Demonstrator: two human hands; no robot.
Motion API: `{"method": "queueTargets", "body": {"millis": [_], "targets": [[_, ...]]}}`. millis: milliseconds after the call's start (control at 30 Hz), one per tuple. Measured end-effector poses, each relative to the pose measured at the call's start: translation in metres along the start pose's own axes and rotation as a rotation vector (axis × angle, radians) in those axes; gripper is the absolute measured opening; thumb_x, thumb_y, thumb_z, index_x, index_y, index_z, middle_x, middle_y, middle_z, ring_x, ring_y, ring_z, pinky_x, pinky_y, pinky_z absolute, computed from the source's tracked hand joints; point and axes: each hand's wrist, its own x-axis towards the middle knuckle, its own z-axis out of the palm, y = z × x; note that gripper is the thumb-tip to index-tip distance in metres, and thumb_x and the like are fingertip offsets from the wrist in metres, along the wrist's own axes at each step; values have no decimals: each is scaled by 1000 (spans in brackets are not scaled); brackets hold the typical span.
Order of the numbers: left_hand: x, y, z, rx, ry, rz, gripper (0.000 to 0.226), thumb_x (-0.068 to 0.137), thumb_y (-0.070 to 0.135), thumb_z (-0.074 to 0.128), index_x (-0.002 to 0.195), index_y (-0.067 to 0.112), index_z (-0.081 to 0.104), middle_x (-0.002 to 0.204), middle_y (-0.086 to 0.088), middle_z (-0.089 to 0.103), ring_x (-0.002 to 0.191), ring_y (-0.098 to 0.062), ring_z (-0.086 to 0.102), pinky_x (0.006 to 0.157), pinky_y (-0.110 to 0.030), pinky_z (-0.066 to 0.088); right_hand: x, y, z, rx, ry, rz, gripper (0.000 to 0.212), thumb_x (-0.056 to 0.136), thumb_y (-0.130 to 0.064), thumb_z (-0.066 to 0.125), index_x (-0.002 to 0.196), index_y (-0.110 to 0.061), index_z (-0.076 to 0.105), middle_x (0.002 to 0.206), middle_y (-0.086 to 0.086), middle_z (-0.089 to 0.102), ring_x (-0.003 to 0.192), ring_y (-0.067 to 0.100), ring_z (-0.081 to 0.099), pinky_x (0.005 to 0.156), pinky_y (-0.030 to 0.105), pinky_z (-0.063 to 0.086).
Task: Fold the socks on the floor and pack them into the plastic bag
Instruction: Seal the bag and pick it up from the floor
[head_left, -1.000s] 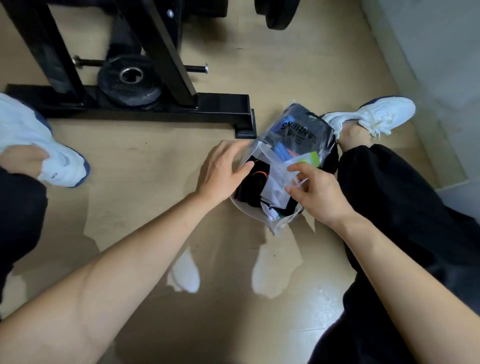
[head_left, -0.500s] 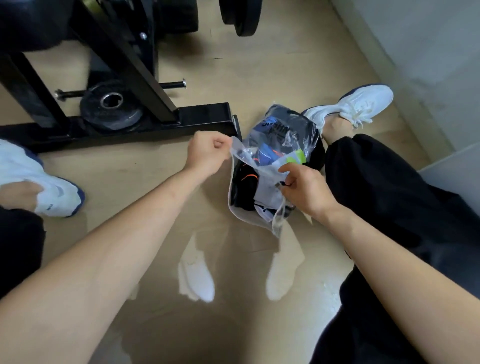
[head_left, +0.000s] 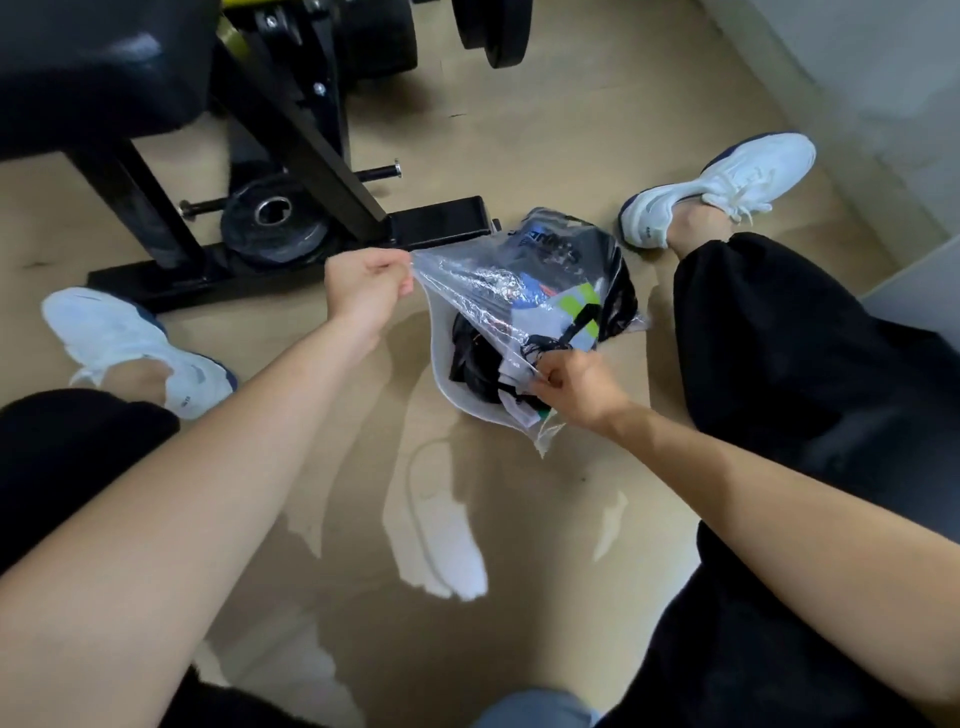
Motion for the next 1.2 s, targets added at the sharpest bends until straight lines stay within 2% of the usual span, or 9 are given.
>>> {"method": "queueTargets", "body": {"millis": [200, 333, 467, 567, 633, 733, 833, 1000, 1200], "targets": [[6, -54, -27, 140, 13, -9, 23, 92, 6, 59, 87, 23, 74, 82, 0, 73, 70, -14, 66, 90, -39, 60, -1, -4, -3, 355, 32, -92, 23, 85, -13, 76, 73, -22, 58, 61, -6, 55, 53, 8, 48, 54, 18, 40], [4, -70, -29, 251, -78, 112, 20, 91, 12, 62, 104, 24, 73, 100, 2, 73, 88, -16, 69, 94, -39, 56, 2, -6, 3, 383, -5, -105, 18, 84, -19, 78, 76, -20, 61, 64, -5, 59, 56, 9, 51, 57, 18, 42], [-10, -73, -37, 612, -95, 482, 37, 88, 24, 69, 125, 22, 68, 134, -5, 56, 123, -28, 55, 106, -38, 45, 5, -11, 2, 465, 5, -113, 17, 84, -14, 79, 81, -8, 63, 68, 3, 61, 59, 12, 52, 60, 22, 44], [-38, -72, -34, 805, -149, 861, 48, 84, 35, 70, 130, 22, 64, 148, -5, 47, 133, -34, 41, 107, -43, 39, 7, -11, 0, 488, -4, -111, 20, 83, -16, 80, 83, -5, 64, 73, 12, 65, 62, 12, 54, 62, 26, 47], [-60, -78, -23, 841, -262, 1007, 48, 83, 39, 73, 127, 20, 66, 141, -4, 55, 128, -31, 45, 101, -43, 42, 5, -12, -2, 492, -15, -107, 19, 84, -15, 79, 85, -2, 65, 72, 9, 62, 60, 9, 52, 58, 19, 45], [-87, -102, -4, 850, -353, 1083, 35, 82, 41, 76, 109, 18, 72, 111, 0, 66, 101, -27, 59, 82, -39, 46, 3, -12, -3, 503, -9, -111, 18, 84, -13, 79, 86, 0, 67, 73, 6, 61, 56, 1, 50, 57, 14, 43], [-100, -130, 14, 936, -420, 990, 46, 80, 43, 78, 120, 21, 68, 117, 5, 66, 104, -23, 59, 81, -37, 44, 3, -12, -4, 545, -5, -85, 17, 84, -11, 78, 88, 1, 67, 75, 9, 62, 56, 0, 50, 58, 13, 43], [-106, -136, 36, 892, -317, 817, 50, 81, 33, 78, 127, 22, 62, 112, 1, 62, 98, -25, 58, 81, -39, 48, 2, -13, -6, 584, -3, -77, 13, 85, -6, 76, 88, -1, 65, 74, 10, 60, 52, -3, 50, 55, 11, 43], [-100, -136, 50, 729, -254, 912, 9, 90, 27, 67, 89, 21, 73, 81, 1, 62, 75, -25, 56, 64, -37, 37, 1, -7, -11, 530, 2, -68, 13, 85, -13, 78, 88, -6, 67, 71, 0, 62, 60, 6, 55, 62, 20, 47]]}}
